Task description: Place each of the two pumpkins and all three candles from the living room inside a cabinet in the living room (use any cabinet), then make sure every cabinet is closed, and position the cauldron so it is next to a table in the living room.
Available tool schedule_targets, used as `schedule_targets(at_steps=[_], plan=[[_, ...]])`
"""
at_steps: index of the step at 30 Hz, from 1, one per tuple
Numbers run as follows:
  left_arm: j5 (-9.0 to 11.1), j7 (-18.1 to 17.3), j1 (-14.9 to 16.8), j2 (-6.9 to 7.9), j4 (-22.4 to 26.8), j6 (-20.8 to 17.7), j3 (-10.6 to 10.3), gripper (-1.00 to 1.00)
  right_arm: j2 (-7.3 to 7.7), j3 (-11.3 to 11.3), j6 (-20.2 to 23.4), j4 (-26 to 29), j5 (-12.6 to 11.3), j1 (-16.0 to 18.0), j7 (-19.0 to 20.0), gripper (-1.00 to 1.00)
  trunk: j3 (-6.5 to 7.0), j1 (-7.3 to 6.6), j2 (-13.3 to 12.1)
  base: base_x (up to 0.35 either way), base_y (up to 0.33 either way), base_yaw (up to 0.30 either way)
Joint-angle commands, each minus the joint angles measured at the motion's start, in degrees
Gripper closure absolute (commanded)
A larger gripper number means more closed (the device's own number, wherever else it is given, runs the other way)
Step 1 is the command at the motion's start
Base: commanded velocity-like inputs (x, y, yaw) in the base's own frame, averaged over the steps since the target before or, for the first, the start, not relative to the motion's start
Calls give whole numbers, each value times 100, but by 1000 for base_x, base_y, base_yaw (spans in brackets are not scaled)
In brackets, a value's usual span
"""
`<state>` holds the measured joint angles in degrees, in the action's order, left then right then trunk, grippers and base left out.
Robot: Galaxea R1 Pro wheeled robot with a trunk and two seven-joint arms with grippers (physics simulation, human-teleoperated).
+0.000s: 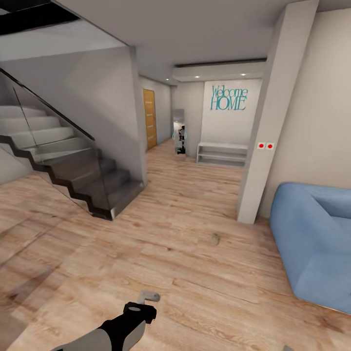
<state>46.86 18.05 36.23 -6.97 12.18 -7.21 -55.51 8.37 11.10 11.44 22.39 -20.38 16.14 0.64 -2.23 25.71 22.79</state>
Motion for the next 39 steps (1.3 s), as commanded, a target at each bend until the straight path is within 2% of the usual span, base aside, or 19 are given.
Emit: schedule_targets(at_steps=[1,23,39], plan=[[34,40,6,3,13,-26,-48,-100,-2,23,33,11,-36,3,7,-100,-13,7,13,328,0,0],[32,39,6,3,13,-26,-48,-100,-2,18,20,11,-28,4,7,-100,-13,7,13,328,0,-5],[32,40,6,3,13,-26,-48,-100,-2,14,16,11,-28,4,7,-100,19,7,13,328,0,-169]])
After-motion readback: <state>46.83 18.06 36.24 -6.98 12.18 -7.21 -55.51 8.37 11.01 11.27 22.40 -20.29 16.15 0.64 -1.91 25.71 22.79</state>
